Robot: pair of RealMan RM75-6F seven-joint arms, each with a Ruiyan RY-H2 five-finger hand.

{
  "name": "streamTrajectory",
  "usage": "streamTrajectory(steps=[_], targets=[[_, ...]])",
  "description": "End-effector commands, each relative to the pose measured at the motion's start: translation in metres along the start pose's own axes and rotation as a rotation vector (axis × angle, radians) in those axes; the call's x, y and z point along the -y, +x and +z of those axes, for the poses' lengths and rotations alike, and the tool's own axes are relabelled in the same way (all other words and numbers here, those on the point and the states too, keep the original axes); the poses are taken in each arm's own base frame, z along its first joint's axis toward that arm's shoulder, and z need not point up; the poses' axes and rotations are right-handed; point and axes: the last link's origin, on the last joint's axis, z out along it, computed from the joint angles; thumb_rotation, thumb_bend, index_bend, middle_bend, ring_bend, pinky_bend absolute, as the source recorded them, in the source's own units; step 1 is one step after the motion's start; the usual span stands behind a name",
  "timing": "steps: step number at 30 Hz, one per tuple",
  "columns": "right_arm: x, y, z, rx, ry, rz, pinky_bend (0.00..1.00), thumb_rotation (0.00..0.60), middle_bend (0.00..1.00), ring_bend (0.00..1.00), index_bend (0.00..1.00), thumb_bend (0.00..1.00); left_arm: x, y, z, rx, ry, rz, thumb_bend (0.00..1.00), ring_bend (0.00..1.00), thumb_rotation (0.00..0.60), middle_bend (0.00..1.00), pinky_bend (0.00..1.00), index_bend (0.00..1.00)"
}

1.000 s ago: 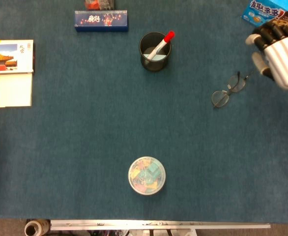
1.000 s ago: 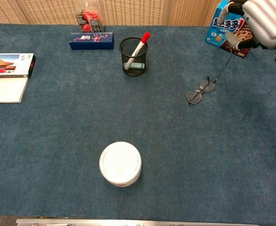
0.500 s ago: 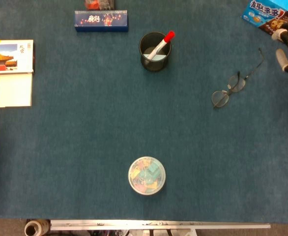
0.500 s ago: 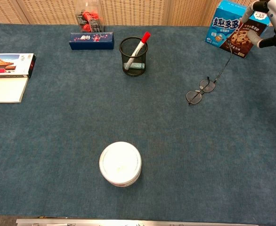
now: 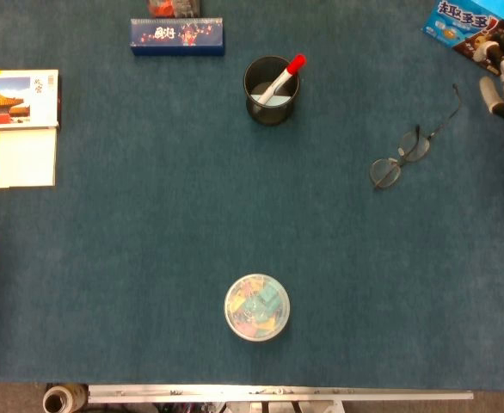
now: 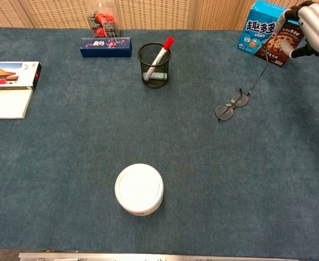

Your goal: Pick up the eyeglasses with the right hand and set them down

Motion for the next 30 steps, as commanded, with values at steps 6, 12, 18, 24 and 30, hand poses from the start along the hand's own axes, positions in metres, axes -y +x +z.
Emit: streamTrajectory(steps=[6,12,18,24,30], targets=[[0.015,-0.014,0.020,0.014,0.011,0.038,0.42,0.600,0.39,0.28,0.43,0.35,0.006,-0.001,0.000,0.006,0.015,-0.009,0.33,0.31,0.600,0.40,0.45,0.47],[0.024,-0.015,0.025,0.000,0.034,0.061,0.42,0.600,0.39,0.28,0.43,0.35,0.005,-0.001,0.000,-0.001,0.009,-0.012,0.33,0.31,0.600,0.40,0.45,0.47],[0.026,-0.015,0.024,-0.006,0.044,0.081,0.42,0.600,0.39,0.28,0.43,0.33,0.002,0.001,0.001,-0.009,-0.001,-0.012,0.33,0.31,0.600,0.40,0.45,0.47],[0.030,-0.015,0.020,-0.010,0.061,0.099,0.42,0.600,0.39,0.28,0.43,0.28,0.001,0.001,0.001,-0.009,-0.003,-0.009,0.33,0.31,0.600,0.40,0.45,0.47],[0.037,-0.014,0.014,-0.010,0.089,0.113,0.42,0.600,0.39,0.28,0.43,0.27,0.000,0.002,0.001,-0.011,-0.005,-0.008,0.33,0.31,0.600,0.40,0.45,0.47]])
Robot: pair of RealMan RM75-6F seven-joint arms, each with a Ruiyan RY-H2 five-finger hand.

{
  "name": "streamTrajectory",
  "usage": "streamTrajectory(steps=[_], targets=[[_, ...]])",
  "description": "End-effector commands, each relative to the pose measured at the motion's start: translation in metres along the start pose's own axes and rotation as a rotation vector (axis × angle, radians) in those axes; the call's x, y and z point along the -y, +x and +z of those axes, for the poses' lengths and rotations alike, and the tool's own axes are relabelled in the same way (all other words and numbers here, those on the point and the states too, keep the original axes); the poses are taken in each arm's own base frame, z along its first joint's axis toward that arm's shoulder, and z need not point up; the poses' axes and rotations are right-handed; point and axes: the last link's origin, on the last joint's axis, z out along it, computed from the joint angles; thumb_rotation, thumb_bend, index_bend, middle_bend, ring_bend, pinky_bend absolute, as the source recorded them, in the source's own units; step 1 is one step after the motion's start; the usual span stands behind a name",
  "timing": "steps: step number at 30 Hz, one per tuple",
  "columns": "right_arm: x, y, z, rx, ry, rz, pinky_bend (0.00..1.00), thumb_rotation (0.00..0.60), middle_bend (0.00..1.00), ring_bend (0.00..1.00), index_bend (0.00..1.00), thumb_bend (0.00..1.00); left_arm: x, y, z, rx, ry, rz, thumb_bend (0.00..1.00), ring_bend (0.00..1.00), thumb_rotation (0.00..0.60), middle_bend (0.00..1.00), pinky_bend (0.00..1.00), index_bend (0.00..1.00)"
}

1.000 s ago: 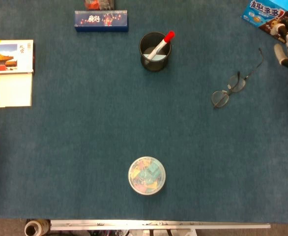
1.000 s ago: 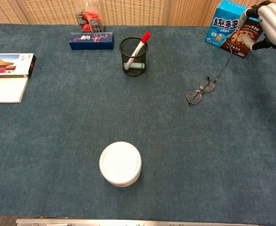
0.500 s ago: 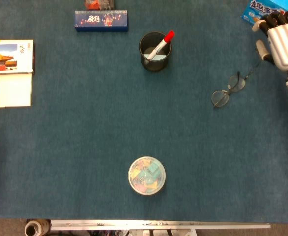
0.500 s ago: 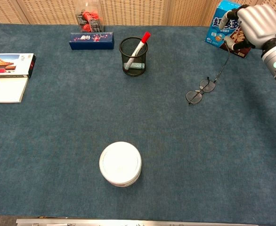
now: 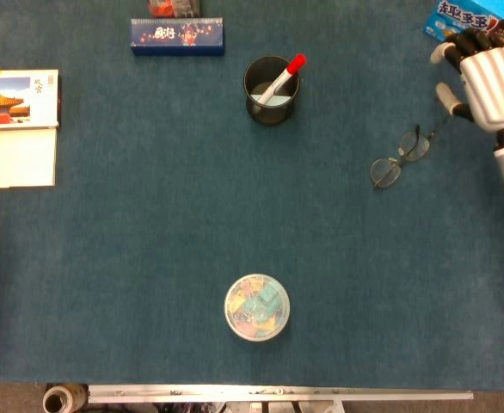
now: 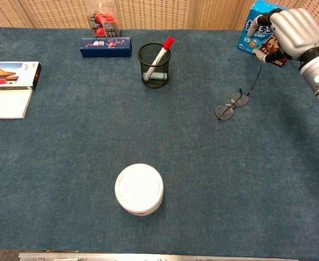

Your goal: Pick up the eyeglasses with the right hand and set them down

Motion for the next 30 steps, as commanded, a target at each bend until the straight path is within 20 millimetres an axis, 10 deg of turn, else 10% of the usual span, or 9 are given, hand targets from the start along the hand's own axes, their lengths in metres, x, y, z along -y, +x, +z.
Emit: streamTrajectory(steps=[1,30], targets=[[0.005,0.000,-0.003,0.000,0.018,0.009,0.42,0.600,0.39,0.28,0.43,0.27,0.000,0.000,0.000,0.000,-0.002,0.001,0.33,0.31,0.600,0.40,0.45,0.47],[0.046,-0.043,-0.034,0.162,0.140,0.051,0.42,0.600,0.39,0.28,0.43,0.27,0.003,0.001,-0.002,0.004,0.005,0.001,0.33,0.31,0.600,0.40,0.45,0.47]])
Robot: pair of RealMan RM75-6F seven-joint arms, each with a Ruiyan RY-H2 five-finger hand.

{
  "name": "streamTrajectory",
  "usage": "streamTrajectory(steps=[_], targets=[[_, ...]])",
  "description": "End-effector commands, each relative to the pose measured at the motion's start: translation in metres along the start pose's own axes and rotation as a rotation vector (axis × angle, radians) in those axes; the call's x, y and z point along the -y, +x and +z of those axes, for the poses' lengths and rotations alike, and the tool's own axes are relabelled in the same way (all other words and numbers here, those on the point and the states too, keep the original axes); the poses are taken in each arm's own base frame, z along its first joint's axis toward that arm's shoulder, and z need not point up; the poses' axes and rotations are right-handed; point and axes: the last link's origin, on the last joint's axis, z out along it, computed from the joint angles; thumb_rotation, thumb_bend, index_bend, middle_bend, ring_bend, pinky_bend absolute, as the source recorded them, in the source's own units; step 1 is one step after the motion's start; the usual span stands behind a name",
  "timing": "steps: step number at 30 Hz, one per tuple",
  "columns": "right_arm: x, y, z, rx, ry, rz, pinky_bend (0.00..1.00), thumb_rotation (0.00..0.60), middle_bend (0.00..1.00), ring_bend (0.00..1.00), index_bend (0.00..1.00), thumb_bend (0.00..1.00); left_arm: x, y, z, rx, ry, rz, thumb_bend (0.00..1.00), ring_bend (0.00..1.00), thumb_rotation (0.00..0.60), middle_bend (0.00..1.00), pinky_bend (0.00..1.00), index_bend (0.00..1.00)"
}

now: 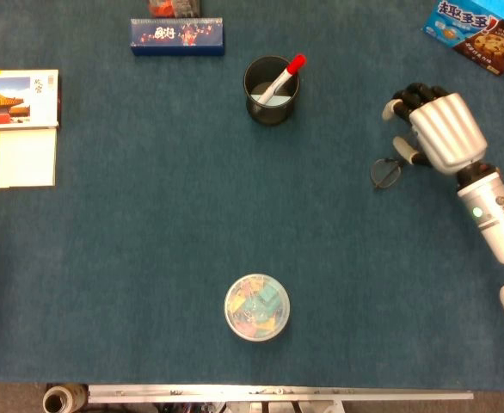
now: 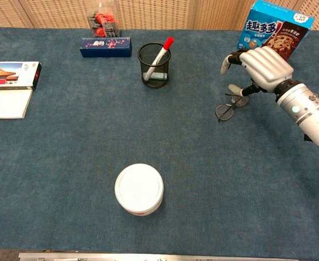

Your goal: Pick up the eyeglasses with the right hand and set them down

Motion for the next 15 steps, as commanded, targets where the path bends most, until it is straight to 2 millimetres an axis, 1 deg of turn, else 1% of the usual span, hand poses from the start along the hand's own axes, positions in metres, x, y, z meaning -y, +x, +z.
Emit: streamTrajectory(steps=[1,15], targets=[[0.002,-0.006,-0.002,0.020,0.005,0.001,0.42,0.600,0.39,0.28,0.43,0.27,0.000,0.000,0.000,0.000,0.000,0.000,0.33,0.31,0.600,0.40,0.45,0.47],[0.006,-0.029,-0.011,0.093,0.018,-0.012,0.42,0.600,0.39,0.28,0.43,0.27,0.000,-0.001,-0.001,0.002,0.002,-0.001,0.33,0.31,0.600,0.40,0.45,0.47]])
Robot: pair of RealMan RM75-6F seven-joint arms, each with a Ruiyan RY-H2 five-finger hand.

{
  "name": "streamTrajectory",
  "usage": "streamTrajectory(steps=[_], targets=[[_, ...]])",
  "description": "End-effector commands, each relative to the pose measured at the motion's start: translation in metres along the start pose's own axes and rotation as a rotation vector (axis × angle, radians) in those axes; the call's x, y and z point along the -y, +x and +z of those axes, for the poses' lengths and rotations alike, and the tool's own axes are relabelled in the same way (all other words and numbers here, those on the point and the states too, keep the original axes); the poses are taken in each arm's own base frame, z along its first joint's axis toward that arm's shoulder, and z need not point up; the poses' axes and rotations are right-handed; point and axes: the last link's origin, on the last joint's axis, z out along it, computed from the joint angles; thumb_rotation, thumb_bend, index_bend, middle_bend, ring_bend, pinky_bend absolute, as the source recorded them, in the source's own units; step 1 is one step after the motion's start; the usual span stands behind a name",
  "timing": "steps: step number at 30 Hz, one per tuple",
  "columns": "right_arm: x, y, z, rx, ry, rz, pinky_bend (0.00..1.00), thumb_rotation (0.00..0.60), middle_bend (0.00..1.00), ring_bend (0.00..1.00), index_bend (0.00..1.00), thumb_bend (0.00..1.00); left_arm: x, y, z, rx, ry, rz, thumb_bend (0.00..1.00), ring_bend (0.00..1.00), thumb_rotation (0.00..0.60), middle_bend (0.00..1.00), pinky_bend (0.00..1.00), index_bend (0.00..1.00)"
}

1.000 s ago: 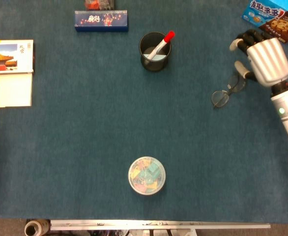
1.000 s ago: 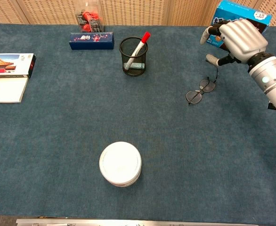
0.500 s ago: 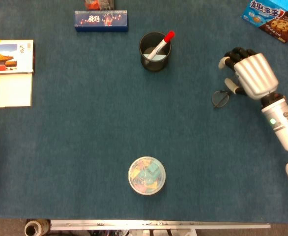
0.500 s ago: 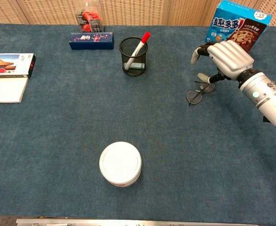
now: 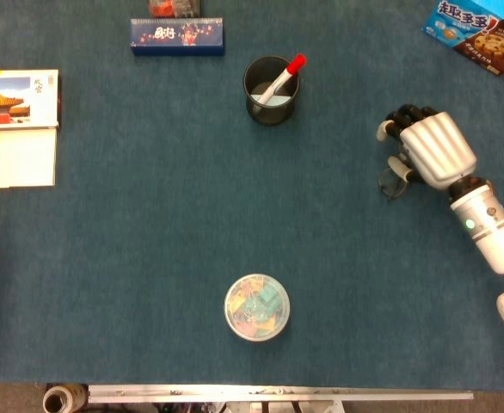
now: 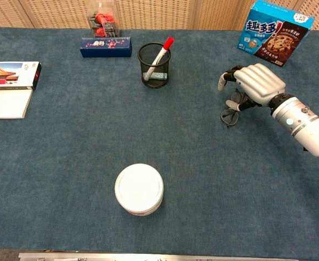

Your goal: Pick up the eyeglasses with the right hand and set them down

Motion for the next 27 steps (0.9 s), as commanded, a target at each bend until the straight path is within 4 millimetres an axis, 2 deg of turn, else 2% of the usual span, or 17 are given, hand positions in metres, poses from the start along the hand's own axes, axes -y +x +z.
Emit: streamTrajectory(steps=[1,15,18,22,27], targets=[[0.001,-0.005,-0.001,0.014,0.004,-0.001,0.42,0.600,0.39,0.28,0.43,0.27,0.000,0.000,0.000,0.000,0.001,-0.001,0.33,0.31,0.600,0.40,0.45,0.47],[0.000,-0.011,-0.004,0.027,0.005,-0.009,0.42,0.600,0.39,0.28,0.43,0.27,0.002,-0.001,-0.001,0.002,0.005,-0.004,0.33,0.31,0.600,0.40,0.45,0.47],[-0.003,0.000,-0.002,-0.017,-0.003,0.002,0.42,0.600,0.39,0.28,0.43,0.27,0.002,0.000,0.000,0.001,0.004,-0.003,0.33,0.31,0.600,0.40,0.45,0.47],[-0.011,0.023,-0.006,-0.100,-0.002,-0.004,0.42,0.600,0.39,0.28,0.43,0.27,0.000,0.002,0.002,-0.002,-0.001,0.000,0.33,0.31,0.600,0.40,0.45,0.47],[-0.024,0.056,-0.024,-0.178,-0.015,-0.043,0.42,0.600,0.39,0.28,0.43,0.28,-0.003,0.003,0.004,-0.002,-0.014,0.006,0.33,0.31,0.600,0.40,0.45,0.47]])
